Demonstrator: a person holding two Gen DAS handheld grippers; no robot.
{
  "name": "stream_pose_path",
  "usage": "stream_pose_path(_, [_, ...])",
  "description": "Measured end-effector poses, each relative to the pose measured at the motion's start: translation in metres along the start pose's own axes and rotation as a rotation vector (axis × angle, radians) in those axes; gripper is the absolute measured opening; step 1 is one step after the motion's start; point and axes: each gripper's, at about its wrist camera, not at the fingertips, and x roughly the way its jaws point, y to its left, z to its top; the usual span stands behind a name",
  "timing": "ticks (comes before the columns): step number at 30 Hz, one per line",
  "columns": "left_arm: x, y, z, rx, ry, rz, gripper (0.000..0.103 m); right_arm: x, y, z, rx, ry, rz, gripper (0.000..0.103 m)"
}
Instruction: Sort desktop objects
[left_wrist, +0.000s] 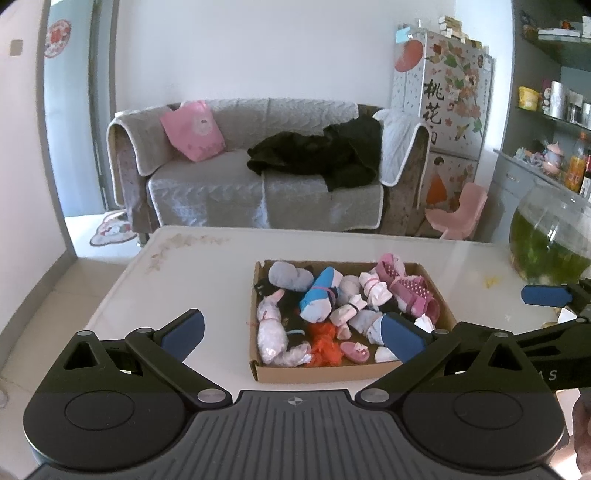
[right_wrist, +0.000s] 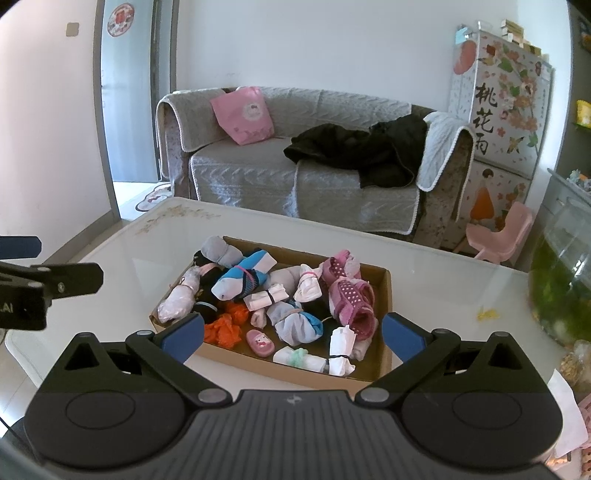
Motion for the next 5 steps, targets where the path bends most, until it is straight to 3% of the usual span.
stream_pose_path(5, [0.011,0.004,-0.002,0.011,0.032,0.001,0.103,0.004,-0.005,-0.004,0.013,0.013,-0.007,0.103])
